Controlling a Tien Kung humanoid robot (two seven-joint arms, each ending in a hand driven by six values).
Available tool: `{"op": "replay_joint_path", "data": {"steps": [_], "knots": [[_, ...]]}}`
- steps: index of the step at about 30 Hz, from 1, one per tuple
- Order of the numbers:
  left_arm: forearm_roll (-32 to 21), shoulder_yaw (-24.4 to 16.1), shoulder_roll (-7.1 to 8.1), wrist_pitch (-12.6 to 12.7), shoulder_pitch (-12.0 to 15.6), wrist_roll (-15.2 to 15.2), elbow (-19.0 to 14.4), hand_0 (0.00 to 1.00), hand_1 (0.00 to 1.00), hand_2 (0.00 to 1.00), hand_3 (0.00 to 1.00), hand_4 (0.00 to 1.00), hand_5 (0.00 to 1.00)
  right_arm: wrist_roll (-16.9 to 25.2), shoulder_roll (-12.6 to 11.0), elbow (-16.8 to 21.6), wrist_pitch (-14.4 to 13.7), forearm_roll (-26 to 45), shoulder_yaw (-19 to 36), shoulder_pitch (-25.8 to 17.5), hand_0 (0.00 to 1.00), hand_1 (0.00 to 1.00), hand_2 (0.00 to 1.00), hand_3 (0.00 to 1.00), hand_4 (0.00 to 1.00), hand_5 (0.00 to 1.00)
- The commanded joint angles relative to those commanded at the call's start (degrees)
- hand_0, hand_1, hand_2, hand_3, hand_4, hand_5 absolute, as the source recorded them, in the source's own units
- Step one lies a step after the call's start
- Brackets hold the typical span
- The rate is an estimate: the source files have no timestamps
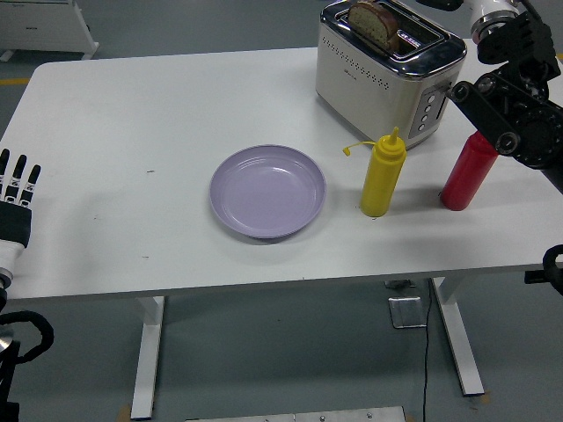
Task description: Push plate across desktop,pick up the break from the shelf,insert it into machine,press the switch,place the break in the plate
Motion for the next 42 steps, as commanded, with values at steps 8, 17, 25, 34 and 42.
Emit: {"op": "replay_joint_path", "data": {"steps": [8,17,25,34,42], "knots": [[0.06,-0.32,-0.03,-0.03,0.12,0.01,-0.06,0.853,0.863,0.923,0.85,0.59,0.998,1.44,-6.4,7.31,1.04,8.5,0.64,-2.84,0.844,0.809,0.873,0.998,0.788,0.413],[0.14,-0.7,-0.11,-0.03,0.24,0.01,-0.18,0.854,0.861,0.92,0.847,0.594,0.998,1.32,-15.46,16.96,6.88,13.64,1.73,-8.31,0.799,0.758,0.829,0.998,0.763,0.429],[0.19,-0.72,-0.13,-0.06,0.48,0.01,-0.21,0.855,0.862,0.92,0.845,0.595,0.998,1.39,-21.96,21.74,8.86,17.72,4.42,-12.51,0.734,0.707,0.764,0.998,0.762,0.433],[0.22,-0.23,-0.14,-0.1,0.63,0.02,-0.23,0.856,0.861,0.921,0.845,0.596,0.998,2.92,-27.59,24.22,16.67,16.62,6.85,-17.12,0.717,0.669,0.712,0.766,0.509,0.306],[0.21,0.1,-0.12,-0.12,0.87,0.02,-0.23,0.857,0.861,0.921,0.843,0.596,0.998,5.99,-30.3,23.82,23.86,15.6,7.0,-19.62,0.677,0.613,0.655,0.687,0.397,0.233]]}}
